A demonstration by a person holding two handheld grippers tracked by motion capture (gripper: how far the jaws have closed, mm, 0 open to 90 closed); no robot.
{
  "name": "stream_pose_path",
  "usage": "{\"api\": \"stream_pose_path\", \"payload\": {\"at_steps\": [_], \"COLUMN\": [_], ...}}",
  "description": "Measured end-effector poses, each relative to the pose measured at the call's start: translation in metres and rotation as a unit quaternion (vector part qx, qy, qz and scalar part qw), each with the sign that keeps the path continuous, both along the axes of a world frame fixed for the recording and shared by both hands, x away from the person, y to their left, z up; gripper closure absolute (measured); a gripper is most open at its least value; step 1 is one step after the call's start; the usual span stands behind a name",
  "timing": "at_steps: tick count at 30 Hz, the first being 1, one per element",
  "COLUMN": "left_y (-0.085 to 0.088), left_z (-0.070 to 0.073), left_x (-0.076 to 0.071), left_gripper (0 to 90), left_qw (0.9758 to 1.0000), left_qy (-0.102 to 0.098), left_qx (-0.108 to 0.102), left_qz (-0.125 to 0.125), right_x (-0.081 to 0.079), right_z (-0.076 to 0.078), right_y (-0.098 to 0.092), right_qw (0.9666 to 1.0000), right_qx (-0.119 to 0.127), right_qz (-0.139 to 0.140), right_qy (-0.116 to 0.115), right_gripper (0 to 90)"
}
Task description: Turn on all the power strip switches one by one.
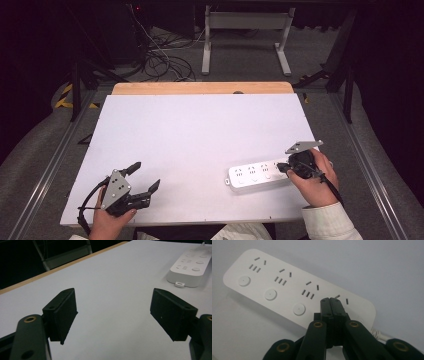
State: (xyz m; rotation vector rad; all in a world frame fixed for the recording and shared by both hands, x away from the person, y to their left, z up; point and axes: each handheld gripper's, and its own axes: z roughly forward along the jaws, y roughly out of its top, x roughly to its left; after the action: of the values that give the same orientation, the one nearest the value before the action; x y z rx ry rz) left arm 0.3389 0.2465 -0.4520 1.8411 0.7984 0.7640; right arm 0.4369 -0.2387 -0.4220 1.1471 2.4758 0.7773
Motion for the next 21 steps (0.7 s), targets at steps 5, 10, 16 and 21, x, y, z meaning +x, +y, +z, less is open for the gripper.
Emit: {"api": "stream_pose_path", "payload": {"at_steps": [5,10,16,21], "left_y": [0.000,-0.001,-0.001,-0.001], "left_z": [0.000,0.000,0.000,0.000], "left_x": [0.000,0.000,0.000,0.000], "left_gripper": [22.1,22.1,22.1,22.1], "left_qw": [1.0000,1.0000,1.0000,1.0000], "left_qy": [0.001,0.003,0.003,0.003], "left_qx": [0.000,-0.002,-0.001,-0.001], "left_qz": [0.000,-0.001,-0.002,-0.001], "right_x": [0.003,0.005,0.005,0.006], "right_z": [-0.004,-0.009,-0.010,-0.012], "right_y": [0.000,0.001,0.002,0.003], "right_qw": [0.9998,0.9992,0.9992,0.9989], "right_qx": [-0.012,-0.025,-0.028,-0.031], "right_qz": [-0.008,-0.012,-0.011,-0.012], "right_qy": [0.013,0.027,0.027,0.033], "right_gripper": [90.0,90.0,90.0,90.0]}}
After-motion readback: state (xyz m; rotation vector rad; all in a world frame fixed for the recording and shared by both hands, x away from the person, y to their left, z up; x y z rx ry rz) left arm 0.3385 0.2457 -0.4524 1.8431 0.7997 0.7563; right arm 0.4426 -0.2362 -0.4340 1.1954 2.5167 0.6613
